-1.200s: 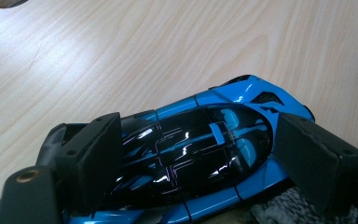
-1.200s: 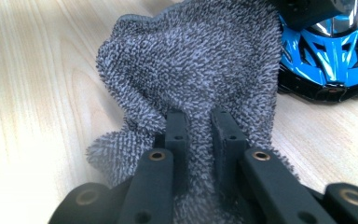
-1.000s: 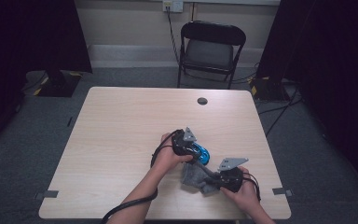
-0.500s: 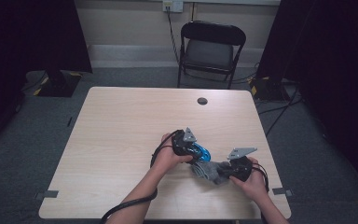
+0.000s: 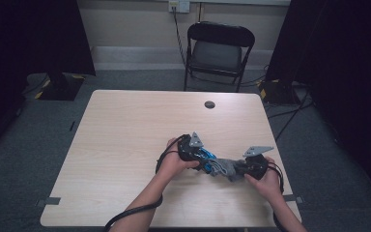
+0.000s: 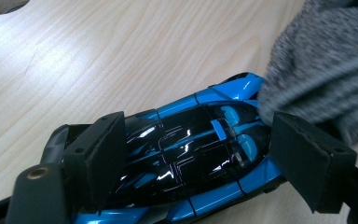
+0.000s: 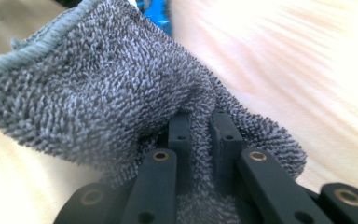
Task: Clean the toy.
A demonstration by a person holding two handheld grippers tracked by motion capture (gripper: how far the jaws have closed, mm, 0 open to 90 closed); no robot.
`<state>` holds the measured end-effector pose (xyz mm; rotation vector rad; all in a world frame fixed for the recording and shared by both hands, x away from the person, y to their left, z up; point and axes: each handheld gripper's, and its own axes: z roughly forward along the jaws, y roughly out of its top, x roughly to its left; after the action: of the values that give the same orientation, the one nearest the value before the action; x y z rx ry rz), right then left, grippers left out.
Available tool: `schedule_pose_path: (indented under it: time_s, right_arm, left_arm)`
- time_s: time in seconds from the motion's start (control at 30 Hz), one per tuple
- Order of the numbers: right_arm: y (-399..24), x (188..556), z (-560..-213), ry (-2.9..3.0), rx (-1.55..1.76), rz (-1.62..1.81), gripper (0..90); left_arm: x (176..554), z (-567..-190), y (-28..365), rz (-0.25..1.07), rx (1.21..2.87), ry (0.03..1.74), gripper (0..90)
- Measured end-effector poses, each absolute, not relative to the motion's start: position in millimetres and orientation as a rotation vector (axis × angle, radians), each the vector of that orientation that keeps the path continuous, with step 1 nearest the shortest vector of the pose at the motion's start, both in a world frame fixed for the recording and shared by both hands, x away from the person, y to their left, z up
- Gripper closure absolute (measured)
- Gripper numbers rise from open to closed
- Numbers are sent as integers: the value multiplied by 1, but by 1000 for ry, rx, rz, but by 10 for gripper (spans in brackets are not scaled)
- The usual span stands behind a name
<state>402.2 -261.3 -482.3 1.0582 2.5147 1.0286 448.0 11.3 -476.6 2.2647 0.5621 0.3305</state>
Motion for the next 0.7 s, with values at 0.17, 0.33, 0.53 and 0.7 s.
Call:
schedule_pose_path:
  time_s: [0.17, 0.33, 0.53, 0.7]
  right_arm:
    - [-266, 409, -484, 2479, 1103, 1042, 812]
    - [-268, 415, -485, 2450, 1130, 1044, 813]
    - [-271, 421, -486, 2402, 1178, 1052, 813]
    - [-270, 427, -487, 2364, 1206, 1037, 814]
  left_arm:
    - [448, -477, 12, 331, 2264, 559, 192]
    - [448, -476, 11, 327, 2267, 560, 193]
    - [448, -477, 12, 330, 2264, 556, 193]
    - [448, -477, 12, 329, 2264, 555, 195]
